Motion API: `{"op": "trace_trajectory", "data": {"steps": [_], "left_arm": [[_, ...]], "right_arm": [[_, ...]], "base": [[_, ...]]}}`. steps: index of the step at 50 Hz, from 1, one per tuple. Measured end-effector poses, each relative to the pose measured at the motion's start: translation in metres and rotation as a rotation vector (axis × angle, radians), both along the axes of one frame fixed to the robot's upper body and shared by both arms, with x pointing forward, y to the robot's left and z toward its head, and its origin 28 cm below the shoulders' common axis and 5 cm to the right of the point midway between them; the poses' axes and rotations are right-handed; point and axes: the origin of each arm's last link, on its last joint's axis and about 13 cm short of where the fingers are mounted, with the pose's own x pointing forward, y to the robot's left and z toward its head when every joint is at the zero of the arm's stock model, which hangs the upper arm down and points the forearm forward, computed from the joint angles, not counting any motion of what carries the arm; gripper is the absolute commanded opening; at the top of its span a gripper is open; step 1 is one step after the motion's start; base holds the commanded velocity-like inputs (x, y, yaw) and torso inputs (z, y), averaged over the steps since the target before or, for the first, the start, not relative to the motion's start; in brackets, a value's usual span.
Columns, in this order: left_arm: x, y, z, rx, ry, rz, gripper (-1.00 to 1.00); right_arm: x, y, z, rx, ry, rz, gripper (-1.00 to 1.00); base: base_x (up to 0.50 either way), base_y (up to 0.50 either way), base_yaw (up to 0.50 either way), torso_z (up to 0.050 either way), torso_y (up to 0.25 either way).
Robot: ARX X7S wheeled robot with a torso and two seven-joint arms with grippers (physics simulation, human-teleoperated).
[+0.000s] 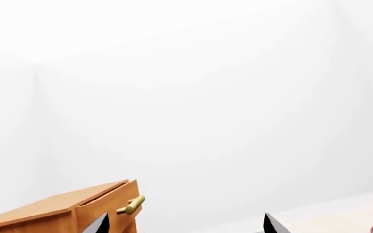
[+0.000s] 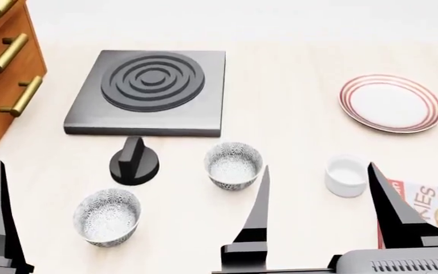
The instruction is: Pick the akita bowl next to the ramekin and place it on the plate.
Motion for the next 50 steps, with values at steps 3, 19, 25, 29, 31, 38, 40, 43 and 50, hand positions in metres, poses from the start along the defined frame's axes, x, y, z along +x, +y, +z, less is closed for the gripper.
{"op": "trace_trajectory", "data": {"steps": [3, 19, 25, 29, 31, 38, 40, 43, 50], "left_arm": [[0.0, 0.0, -0.0001, 0.0, 0.001, 0.0, 1.0], [0.0005, 0.0001, 0.0, -0.002, 0.006, -0.001, 1.0], [0.0007, 0.0001, 0.0001, -0.002, 0.007, -0.002, 1.0], [0.0008, 0.0001, 0.0001, -0.002, 0.008, -0.002, 1.0], [0.0008, 0.0001, 0.0001, -0.002, 0.009, -0.002, 1.0], [0.0009, 0.0002, 0.0, -0.002, 0.011, -0.001, 1.0], [0.0009, 0.0002, 0.0, -0.002, 0.011, -0.001, 1.0], [0.0009, 0.0002, -0.0001, -0.002, 0.012, -0.001, 1.0], [0.0008, 0.0003, -0.0004, -0.002, 0.014, 0.0, 1.0]], "right_arm": [[0.0, 0.0, 0.0, 0.0, 0.0, 0.0, 1.0], [0.0006, -0.0001, 0.0008, -0.001, 0.0, -0.001, 1.0], [0.0006, -0.0002, 0.0011, 0.0, 0.0, -0.001, 1.0], [0.0007, -0.0002, 0.0011, 0.0, 0.001, -0.001, 1.0], [0.0008, -0.0002, 0.0011, 0.0, 0.001, -0.001, 1.0], [0.0007, -0.0003, 0.0009, 0.001, 0.001, -0.001, 1.0], [0.0007, -0.0004, 0.0009, 0.001, 0.002, -0.002, 1.0], [0.0007, -0.0004, 0.0007, 0.001, 0.002, -0.002, 1.0], [0.0006, -0.0003, 0.0003, 0.002, 0.003, -0.002, 1.0]], "base": [[0.06, 0.0, 0.0, 0.0, 0.0], [0.07, 0.0, 0.0, 0.0, 0.0], [0.09, 0.0, 0.0, 0.0, 0.0], [0.09, 0.0, 0.0, 0.0, 0.0], [0.09, 0.0, 0.0, 0.0, 0.0], [0.09, 0.0, 0.0, 0.0, 0.0], [0.08, 0.0, 0.0, 0.0, 0.0], [0.09, 0.0, 0.0, 0.0, 0.0], [0.09, 0.0, 0.0, 0.0, 0.0]]}}
